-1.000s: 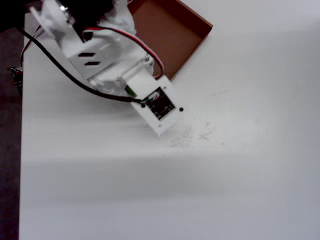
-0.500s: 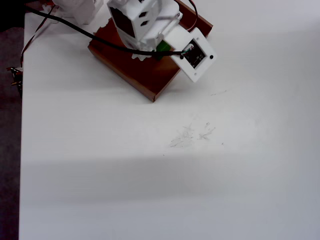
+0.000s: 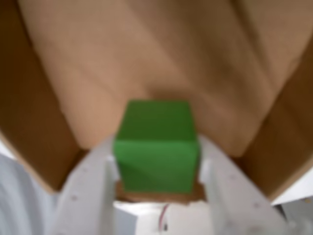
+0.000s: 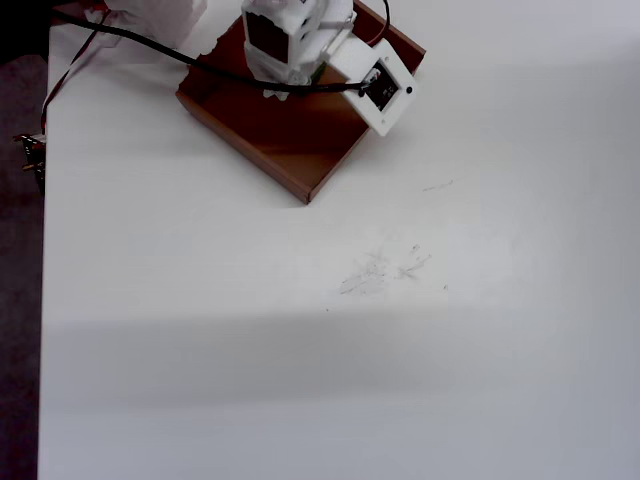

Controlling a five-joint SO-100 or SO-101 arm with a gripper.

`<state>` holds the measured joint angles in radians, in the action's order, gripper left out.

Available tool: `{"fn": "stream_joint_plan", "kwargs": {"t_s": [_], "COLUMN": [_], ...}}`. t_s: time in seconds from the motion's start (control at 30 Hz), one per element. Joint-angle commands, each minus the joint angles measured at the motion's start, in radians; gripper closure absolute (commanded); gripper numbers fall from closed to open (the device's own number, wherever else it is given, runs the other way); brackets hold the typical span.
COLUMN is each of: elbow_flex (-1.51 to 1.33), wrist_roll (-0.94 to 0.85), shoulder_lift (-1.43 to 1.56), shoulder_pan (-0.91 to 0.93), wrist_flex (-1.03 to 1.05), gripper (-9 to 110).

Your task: Grasp a green cube and put it in a box.

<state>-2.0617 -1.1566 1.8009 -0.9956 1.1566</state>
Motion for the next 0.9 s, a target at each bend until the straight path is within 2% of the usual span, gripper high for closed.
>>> {"fn": "stream_joint_plan", "kwargs": {"t_s": [0.0,0.87], "elbow_flex": [0.067,0.11], "wrist_roll": [0.005,0.005], "shoulder_lift": [-0.02,-0.195], "shoulder_pan": [0.011,0.044], "wrist_flex": [-0.011,-0.11], "gripper": [89,88]}}
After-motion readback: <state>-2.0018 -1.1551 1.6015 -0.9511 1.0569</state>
